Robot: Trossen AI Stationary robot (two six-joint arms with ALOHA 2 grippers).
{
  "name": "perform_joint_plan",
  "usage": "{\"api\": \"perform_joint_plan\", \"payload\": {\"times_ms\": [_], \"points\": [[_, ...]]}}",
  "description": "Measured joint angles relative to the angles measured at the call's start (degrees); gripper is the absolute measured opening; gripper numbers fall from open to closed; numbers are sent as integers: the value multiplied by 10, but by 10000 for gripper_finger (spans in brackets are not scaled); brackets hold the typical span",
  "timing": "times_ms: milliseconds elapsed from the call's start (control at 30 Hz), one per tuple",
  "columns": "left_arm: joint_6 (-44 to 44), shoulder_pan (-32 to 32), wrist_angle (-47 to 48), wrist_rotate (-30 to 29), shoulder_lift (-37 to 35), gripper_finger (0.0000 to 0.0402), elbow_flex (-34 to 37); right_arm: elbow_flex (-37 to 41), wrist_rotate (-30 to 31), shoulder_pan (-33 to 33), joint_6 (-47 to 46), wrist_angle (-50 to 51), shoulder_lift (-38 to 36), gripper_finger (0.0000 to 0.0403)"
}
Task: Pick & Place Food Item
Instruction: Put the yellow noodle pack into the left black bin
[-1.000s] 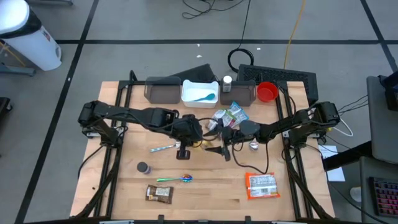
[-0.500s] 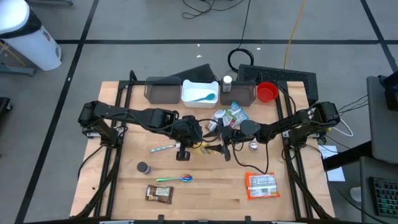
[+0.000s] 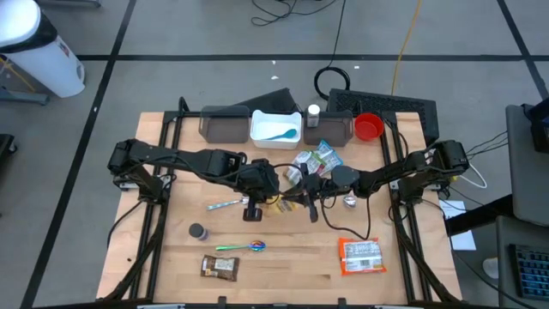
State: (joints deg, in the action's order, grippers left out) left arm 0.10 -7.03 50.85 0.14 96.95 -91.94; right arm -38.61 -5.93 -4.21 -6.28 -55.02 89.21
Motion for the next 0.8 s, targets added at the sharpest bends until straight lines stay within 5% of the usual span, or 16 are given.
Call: {"api": "perform_joint_plan", "payload": {"times_ms": [600, 800], "points": [[-32, 20, -2, -2, 0, 25, 0, 0, 1, 0, -1, 11, 0, 0], [-36, 43, -1, 43, 0, 87, 0, 0, 1, 1, -1, 15, 0, 0]]}}
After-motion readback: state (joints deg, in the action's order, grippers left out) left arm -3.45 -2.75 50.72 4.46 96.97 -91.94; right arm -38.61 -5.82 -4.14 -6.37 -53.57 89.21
